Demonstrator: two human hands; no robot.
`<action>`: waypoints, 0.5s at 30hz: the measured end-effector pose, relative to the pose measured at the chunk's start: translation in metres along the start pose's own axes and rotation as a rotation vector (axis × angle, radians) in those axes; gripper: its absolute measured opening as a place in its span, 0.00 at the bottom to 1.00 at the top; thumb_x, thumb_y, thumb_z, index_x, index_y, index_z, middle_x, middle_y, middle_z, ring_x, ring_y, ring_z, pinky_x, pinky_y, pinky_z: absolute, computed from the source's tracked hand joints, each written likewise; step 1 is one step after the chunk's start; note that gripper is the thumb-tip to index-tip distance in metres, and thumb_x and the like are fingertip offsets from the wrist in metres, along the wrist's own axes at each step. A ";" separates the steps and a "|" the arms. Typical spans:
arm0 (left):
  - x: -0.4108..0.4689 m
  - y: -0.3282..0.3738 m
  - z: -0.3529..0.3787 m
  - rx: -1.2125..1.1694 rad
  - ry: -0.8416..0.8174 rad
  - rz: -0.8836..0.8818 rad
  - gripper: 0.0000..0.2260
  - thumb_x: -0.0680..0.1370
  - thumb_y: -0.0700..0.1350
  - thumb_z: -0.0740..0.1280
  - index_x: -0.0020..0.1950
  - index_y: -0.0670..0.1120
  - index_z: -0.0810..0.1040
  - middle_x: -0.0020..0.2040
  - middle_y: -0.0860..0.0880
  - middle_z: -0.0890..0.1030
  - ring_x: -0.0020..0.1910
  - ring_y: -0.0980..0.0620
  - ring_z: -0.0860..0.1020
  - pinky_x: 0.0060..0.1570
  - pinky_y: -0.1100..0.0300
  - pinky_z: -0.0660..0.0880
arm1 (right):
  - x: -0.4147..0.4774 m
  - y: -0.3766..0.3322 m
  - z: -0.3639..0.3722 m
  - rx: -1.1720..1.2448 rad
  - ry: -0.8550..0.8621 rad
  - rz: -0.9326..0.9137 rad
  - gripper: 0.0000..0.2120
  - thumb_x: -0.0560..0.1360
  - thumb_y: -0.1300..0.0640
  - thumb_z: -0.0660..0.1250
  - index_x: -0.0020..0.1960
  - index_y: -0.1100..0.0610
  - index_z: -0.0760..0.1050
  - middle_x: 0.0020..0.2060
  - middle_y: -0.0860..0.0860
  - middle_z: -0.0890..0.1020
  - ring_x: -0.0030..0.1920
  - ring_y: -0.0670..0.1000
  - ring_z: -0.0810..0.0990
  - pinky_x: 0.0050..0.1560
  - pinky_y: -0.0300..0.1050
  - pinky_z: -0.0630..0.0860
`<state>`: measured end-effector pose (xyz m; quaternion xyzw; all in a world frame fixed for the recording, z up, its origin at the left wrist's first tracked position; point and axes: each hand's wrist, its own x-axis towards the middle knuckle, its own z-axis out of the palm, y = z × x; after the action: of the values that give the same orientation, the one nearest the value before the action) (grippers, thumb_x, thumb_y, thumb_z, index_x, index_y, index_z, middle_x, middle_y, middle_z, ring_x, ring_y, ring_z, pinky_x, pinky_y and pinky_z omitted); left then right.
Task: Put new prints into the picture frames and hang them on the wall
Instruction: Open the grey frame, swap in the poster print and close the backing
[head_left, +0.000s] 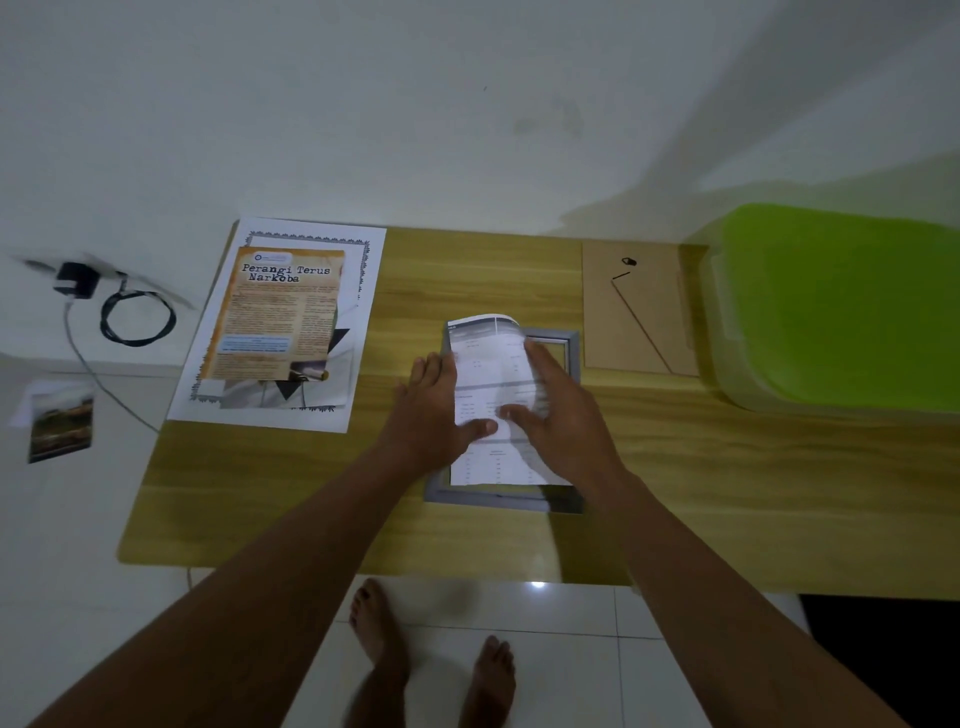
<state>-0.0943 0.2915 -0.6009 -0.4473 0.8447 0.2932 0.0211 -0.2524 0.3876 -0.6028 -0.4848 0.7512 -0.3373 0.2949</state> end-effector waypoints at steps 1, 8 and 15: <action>0.002 0.000 0.000 -0.031 0.039 -0.013 0.43 0.71 0.64 0.68 0.77 0.43 0.56 0.71 0.42 0.64 0.73 0.40 0.59 0.68 0.41 0.61 | 0.000 -0.001 -0.001 0.038 0.015 0.008 0.39 0.75 0.52 0.74 0.79 0.51 0.58 0.75 0.47 0.67 0.73 0.48 0.67 0.72 0.49 0.67; 0.001 0.015 -0.020 -0.339 0.350 -0.016 0.13 0.75 0.40 0.70 0.60 0.43 0.79 0.53 0.46 0.83 0.52 0.48 0.80 0.46 0.65 0.72 | 0.001 0.004 -0.007 -0.075 -0.072 0.041 0.39 0.79 0.44 0.67 0.81 0.52 0.50 0.79 0.49 0.56 0.79 0.49 0.55 0.76 0.51 0.60; -0.002 0.016 -0.029 -0.608 0.263 -0.092 0.17 0.75 0.42 0.71 0.64 0.49 0.77 0.47 0.49 0.85 0.45 0.54 0.83 0.47 0.48 0.81 | 0.005 -0.007 -0.003 -0.280 -0.044 -0.048 0.24 0.81 0.42 0.56 0.70 0.55 0.69 0.66 0.56 0.72 0.67 0.57 0.69 0.64 0.59 0.70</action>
<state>-0.0988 0.2846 -0.5684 -0.5049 0.6930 0.4702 -0.2092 -0.2529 0.3811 -0.5960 -0.5463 0.7724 -0.2255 0.2327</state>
